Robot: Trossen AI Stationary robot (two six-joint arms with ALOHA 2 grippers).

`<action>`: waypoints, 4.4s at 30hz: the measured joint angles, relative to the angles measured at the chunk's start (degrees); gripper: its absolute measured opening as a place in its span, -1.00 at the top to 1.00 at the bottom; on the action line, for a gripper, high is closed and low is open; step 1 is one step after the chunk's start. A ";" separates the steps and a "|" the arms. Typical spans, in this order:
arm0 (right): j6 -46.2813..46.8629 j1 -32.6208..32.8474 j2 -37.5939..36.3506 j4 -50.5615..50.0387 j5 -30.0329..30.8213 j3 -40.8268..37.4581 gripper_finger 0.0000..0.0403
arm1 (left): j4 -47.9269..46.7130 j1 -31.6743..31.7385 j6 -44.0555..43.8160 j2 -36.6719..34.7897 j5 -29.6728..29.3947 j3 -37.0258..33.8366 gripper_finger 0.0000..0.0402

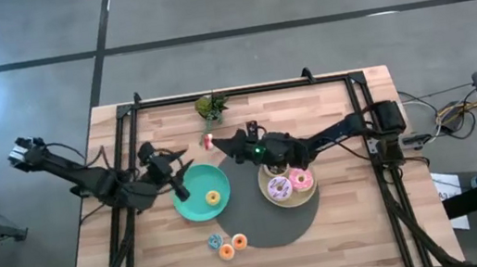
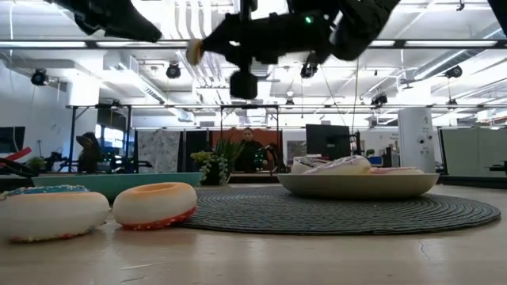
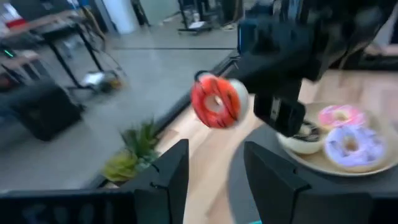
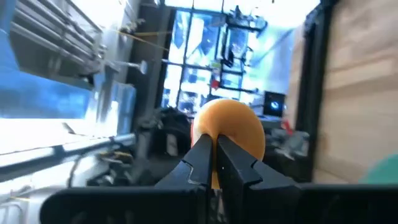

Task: Pick & Place donuts
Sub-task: Put the orange doughnut on the green plate

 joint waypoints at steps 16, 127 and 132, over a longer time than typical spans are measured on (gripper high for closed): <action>4.72 -1.97 1.26 -9.76 0.91 10.11 0.96 | 1.61 0.67 3.60 4.07 -9.79 0.74 0.15; -27.39 -8.89 -24.26 -66.89 -8.46 10.07 0.00 | -18.53 12.65 -18.21 29.59 40.15 1.27 0.31; -28.23 -8.91 -24.28 -67.15 -9.44 10.07 0.00 | -20.78 12.56 -17.85 25.82 41.54 2.54 0.29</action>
